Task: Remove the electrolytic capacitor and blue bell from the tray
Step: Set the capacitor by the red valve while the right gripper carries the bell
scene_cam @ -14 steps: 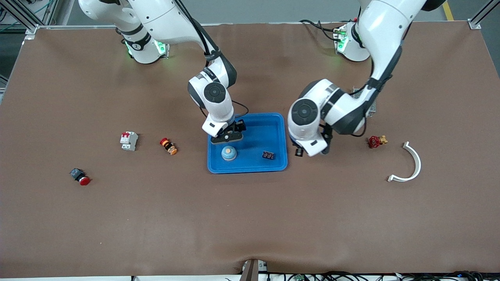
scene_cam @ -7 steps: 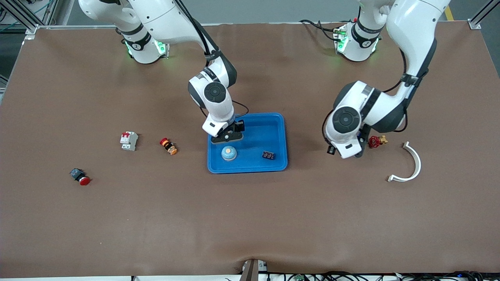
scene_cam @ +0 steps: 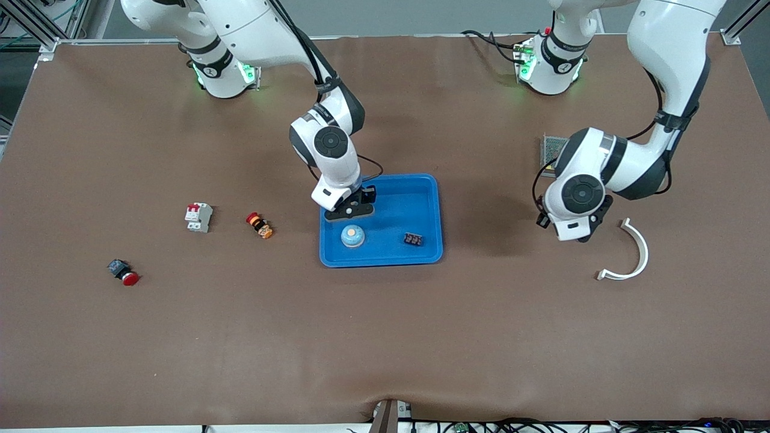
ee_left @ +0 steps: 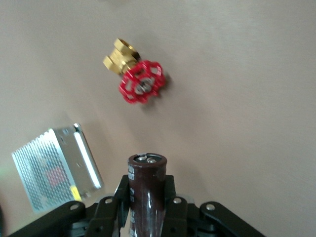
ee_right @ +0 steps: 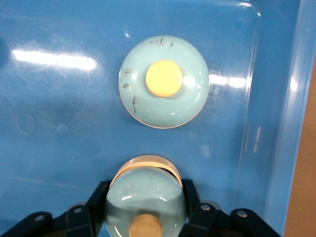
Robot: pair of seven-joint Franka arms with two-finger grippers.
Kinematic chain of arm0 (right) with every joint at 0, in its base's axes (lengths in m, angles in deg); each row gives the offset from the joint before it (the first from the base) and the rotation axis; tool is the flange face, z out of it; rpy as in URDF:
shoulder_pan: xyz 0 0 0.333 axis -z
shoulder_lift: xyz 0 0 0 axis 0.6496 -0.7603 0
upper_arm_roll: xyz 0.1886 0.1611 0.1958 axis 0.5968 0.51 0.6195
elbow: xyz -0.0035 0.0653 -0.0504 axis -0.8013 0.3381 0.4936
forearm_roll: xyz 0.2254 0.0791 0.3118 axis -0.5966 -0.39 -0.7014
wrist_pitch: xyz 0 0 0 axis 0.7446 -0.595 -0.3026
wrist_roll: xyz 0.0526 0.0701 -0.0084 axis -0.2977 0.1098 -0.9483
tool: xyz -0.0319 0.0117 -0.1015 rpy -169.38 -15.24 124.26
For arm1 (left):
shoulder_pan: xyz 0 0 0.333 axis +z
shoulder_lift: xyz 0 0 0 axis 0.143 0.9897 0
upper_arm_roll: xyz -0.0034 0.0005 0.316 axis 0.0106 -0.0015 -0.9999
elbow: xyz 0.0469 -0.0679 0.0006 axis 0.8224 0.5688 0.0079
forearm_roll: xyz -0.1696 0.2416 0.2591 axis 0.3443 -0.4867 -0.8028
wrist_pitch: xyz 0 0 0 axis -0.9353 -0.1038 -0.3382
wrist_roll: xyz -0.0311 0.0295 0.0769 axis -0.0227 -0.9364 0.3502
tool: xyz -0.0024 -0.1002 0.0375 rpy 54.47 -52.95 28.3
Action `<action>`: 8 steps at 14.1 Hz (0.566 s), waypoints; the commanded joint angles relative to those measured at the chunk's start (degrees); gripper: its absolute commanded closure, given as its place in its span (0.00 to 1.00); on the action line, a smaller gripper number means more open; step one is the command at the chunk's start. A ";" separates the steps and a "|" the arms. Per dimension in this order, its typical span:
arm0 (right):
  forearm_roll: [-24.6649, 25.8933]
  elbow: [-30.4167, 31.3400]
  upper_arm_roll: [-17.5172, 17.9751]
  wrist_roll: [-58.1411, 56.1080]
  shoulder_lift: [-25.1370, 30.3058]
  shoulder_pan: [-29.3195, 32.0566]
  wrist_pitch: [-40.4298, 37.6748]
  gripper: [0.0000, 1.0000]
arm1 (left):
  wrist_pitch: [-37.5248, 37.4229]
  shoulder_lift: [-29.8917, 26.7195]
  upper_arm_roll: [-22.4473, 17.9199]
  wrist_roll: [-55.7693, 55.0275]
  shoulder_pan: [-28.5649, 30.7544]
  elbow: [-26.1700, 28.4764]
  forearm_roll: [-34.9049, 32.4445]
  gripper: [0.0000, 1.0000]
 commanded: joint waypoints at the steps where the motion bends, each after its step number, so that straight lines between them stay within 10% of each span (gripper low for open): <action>1: -0.34 0.52 -0.46 0.60 1.72 -0.42 -1.03 0.57 | 1.58 -2.27 0.59 6.06 3.72 4.26 -0.90 1.00; 8: -0.34 -3.61 -0.72 -7.19 11.65 5.37 -21.93 0.57 | 10.19 0.10 0.42 9.77 6.89 9.36 -1.07 1.00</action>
